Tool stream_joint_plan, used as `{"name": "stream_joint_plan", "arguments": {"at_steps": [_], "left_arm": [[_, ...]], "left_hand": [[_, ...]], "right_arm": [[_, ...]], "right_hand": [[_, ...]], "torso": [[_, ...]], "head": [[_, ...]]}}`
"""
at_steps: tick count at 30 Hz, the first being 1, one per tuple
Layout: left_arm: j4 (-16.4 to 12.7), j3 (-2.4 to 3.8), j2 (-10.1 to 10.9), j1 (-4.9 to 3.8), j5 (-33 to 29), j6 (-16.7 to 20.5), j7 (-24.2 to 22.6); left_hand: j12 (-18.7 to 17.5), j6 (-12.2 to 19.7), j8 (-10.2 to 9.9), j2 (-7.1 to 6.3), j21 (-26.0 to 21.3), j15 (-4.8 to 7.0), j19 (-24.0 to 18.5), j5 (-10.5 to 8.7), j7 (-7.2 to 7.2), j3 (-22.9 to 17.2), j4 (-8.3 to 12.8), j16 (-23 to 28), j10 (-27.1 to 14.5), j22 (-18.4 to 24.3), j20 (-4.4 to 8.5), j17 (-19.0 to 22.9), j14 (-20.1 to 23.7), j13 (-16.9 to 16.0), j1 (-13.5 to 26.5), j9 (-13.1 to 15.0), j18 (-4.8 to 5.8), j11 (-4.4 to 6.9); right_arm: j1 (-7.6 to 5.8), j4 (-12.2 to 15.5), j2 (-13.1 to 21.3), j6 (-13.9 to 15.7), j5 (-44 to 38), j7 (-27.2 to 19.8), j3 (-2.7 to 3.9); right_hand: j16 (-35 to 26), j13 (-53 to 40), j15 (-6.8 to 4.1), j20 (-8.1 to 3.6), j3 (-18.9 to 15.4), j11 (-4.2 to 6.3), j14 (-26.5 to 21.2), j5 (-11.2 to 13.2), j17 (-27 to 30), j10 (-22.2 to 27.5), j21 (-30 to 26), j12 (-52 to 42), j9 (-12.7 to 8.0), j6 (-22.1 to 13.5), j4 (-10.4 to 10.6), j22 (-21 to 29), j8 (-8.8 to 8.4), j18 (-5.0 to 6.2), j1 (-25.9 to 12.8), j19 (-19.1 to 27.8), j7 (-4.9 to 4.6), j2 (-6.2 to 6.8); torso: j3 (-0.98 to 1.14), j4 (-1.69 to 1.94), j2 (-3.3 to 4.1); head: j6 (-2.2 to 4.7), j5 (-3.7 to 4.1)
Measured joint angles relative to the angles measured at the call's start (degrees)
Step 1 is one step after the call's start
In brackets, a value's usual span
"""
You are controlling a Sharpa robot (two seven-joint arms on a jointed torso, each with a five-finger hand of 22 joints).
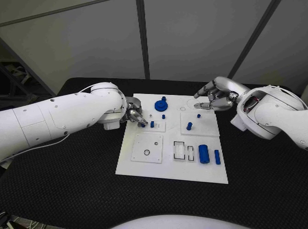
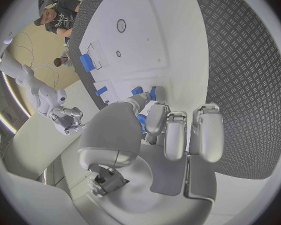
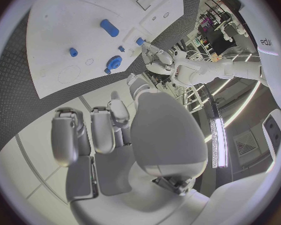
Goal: Assemble the parts on the task board
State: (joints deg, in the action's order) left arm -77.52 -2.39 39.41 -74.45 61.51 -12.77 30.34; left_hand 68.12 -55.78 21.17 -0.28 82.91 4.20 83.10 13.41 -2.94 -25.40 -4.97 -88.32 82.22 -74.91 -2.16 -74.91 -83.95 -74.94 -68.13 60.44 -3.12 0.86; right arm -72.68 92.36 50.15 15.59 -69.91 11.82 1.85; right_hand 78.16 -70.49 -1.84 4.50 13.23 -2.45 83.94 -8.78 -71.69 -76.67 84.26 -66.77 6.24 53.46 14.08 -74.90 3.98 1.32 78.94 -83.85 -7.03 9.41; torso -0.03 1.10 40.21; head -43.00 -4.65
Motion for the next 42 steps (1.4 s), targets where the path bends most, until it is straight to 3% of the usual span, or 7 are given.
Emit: {"name": "stream_joint_plan", "arguments": {"at_steps": [7, 10, 14, 18, 23, 33, 42], "left_arm": [[0.2, -0.02, -0.1, -0.04, -0.1, -0.2, 0.0], [0.3, -0.04, -0.1, -0.04, -0.1, -0.1, 0.1], [0.3, -0.15, 0.2, 0.03, 0.0, 0.2, 0.1], [0.1, -0.21, 0.5, 0.18, 0.0, 0.6, 0.1], [-0.2, -0.24, 0.8, 0.29, 0.0, 1.4, 0.1], [-0.9, -0.25, 1.6, 0.42, 0.0, 2.9, 0.1], [-1.9, 1.87, 2.6, 0.49, 0.0, 3.7, 0.0]], "left_hand": [[-0.3, 0.1, 0.0, -0.81, 0.0, 0.00, 0.0, -0.41, 0.09, -1.8, 1.3, 0.0, 0.0, 0.0, 0.00, 0.0, 0.0, 0.0, 2.3, 0.0, 0.00, 0.00], [-0.3, -0.3, 0.0, -2.94, 0.0, 0.18, 0.0, -5.79, 0.83, -4.6, 3.7, 0.0, 0.2, 0.0, 0.00, 0.0, -0.2, 0.0, 5.8, -0.1, 0.00, 0.48], [-0.3, -0.5, -0.1, -5.45, -0.2, 0.43, 0.2, -10.22, 0.98, -2.0, 0.7, 0.0, 0.1, 0.0, 0.21, 0.0, 0.0, 0.0, 8.4, -0.5, 0.00, 0.79], [-0.3, -0.8, 0.0, -7.60, -0.4, 0.43, 0.1, -10.42, 0.92, 0.9, -2.2, 0.3, 0.1, 0.0, 0.34, 0.0, 0.0, 0.0, 10.6, -0.5, 0.00, 0.79], [-0.5, -0.8, 0.0, -8.50, -0.4, 0.43, 0.0, -10.42, 0.93, 5.0, -5.6, 0.3, 0.1, 0.0, 0.42, 0.0, 0.0, 0.0, 10.6, -0.5, 0.00, 0.79], [-0.5, -0.9, -0.1, -7.69, -0.4, 0.43, 0.0, -10.41, 1.11, 9.9, -10.0, 0.3, 0.1, 0.0, 0.42, 0.0, 0.0, 0.0, 7.0, -0.3, 0.01, 0.78], [-0.5, -0.9, -0.1, -7.41, -0.9, 0.42, 0.0, -10.41, 1.11, 12.1, -11.7, 0.5, 0.1, 0.0, 0.42, 0.0, 0.0, 0.0, 5.8, -0.3, 0.00, 0.78]], "right_arm": [[0.00, 0.1, 0.1, 0.0, 0.0, 0.0, 0.00], [0.00, 0.2, 0.1, 0.0, 0.0, 0.0, 0.00], [0.00, 0.2, 0.1, 0.0, 0.0, 0.0, 0.00], [0.00, 0.2, 0.1, 0.0, 0.0, 0.0, 0.00], [0.00, 0.2, 0.1, 0.0, 0.0, 0.0, 0.00], [0.00, 0.2, 0.1, 0.0, 0.0, 0.0, 0.00], [0.00, 0.2, 0.3, 0.1, 0.0, 0.0, 0.00]], "right_hand": [[0.0, 0.0, 0.00, 0.00, 0.0, 0.00, 0.0, 0.0, 0.0, 0.0, 0.0, 0.0, 0.0, 0.0, 0.0, 0.0, 0.00, 0.00, 0.0, 0.0, 0.00, 0.00], [0.0, 0.0, 0.00, 0.00, 0.0, 0.00, 0.0, 0.0, 0.0, 0.0, 0.0, 0.0, 0.0, 0.0, 0.0, 0.0, 0.00, 0.00, 0.0, 0.0, 0.00, 0.00], [0.0, 0.0, 0.00, 0.00, 0.0, 0.00, 0.0, 0.0, 0.0, 0.0, 0.0, 0.0, 0.0, 0.0, 0.0, 0.0, 0.00, 0.00, 0.0, 0.0, 0.00, 0.00], [0.0, 0.0, 0.00, 0.00, 0.0, 0.00, 0.0, 0.0, 0.0, 0.0, 0.0, 0.0, 0.0, 0.0, 0.0, 0.0, 0.00, 0.00, 0.0, 0.0, 0.00, 0.00], [0.0, 0.1, 0.00, 0.00, 0.0, 0.00, 0.0, 0.0, 0.0, 0.0, 0.0, 0.0, 0.0, 0.0, 0.0, 0.0, 0.00, -0.01, 0.0, 0.0, 0.00, 0.00], [0.0, 0.1, 0.00, 0.00, 0.0, 0.00, 0.0, 0.0, 0.0, 0.0, 0.0, 0.0, 0.0, 0.0, 0.0, 0.0, 0.00, 0.00, 0.0, 0.0, 0.00, 0.00], [0.0, 0.1, 0.00, 0.00, 0.0, 0.00, 0.0, 0.0, 0.0, 0.0, 0.0, 0.0, 0.0, 0.0, 0.0, 0.0, 0.00, -0.01, 0.0, 0.0, 0.00, 0.00]], "torso": [[-0.02, 0.00, -0.01], [-0.02, 0.02, -0.01], [-0.04, 0.05, -0.01], [-0.05, 0.07, -0.01], [-0.05, 0.07, -0.01], [-0.02, 0.07, -0.01], [-0.02, 0.06, -0.01]], "head": [[0.04, 0.09], [0.14, 0.12], [0.20, 0.13], [0.23, 0.17], [0.39, 0.21], [0.56, 0.23], [0.61, 0.28]]}}
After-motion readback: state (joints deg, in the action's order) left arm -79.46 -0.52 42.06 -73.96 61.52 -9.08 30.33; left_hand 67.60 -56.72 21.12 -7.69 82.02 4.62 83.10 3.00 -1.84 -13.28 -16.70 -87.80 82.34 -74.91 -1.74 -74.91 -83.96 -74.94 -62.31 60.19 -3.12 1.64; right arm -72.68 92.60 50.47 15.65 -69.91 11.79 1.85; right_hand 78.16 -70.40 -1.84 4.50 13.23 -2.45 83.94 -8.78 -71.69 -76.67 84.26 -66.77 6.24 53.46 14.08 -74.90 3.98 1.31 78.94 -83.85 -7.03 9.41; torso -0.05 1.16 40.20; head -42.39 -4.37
